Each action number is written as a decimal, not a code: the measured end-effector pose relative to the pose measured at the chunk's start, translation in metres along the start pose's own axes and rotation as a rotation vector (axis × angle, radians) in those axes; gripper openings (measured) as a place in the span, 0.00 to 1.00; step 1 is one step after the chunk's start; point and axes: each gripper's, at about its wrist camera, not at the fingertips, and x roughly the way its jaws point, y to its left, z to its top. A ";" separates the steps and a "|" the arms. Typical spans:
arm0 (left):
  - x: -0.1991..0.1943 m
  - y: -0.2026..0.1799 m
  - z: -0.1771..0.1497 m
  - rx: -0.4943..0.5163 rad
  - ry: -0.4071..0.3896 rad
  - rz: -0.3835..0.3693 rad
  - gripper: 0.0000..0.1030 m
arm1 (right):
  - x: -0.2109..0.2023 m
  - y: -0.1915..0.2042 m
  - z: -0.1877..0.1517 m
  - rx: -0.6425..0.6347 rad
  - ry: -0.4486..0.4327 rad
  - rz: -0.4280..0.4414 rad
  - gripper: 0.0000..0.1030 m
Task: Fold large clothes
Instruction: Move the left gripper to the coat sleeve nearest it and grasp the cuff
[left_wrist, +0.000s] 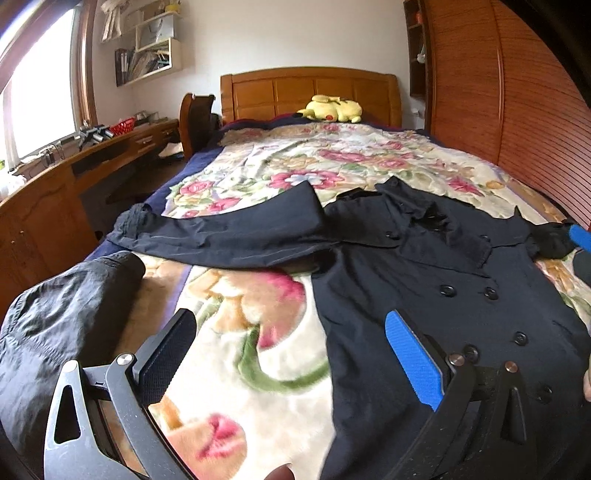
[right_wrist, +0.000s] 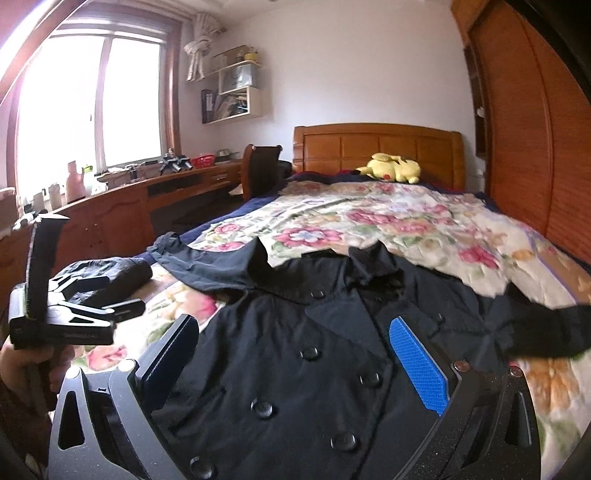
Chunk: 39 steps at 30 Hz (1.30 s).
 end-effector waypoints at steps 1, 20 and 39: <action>0.007 0.003 0.002 -0.001 0.010 0.001 1.00 | 0.004 -0.001 0.001 -0.008 0.004 0.003 1.00; 0.142 0.058 0.039 -0.097 0.168 0.021 0.84 | 0.080 -0.030 -0.025 -0.060 0.169 -0.006 1.00; 0.227 0.098 0.052 -0.244 0.293 0.102 0.84 | 0.100 -0.023 -0.020 -0.046 0.206 0.001 1.00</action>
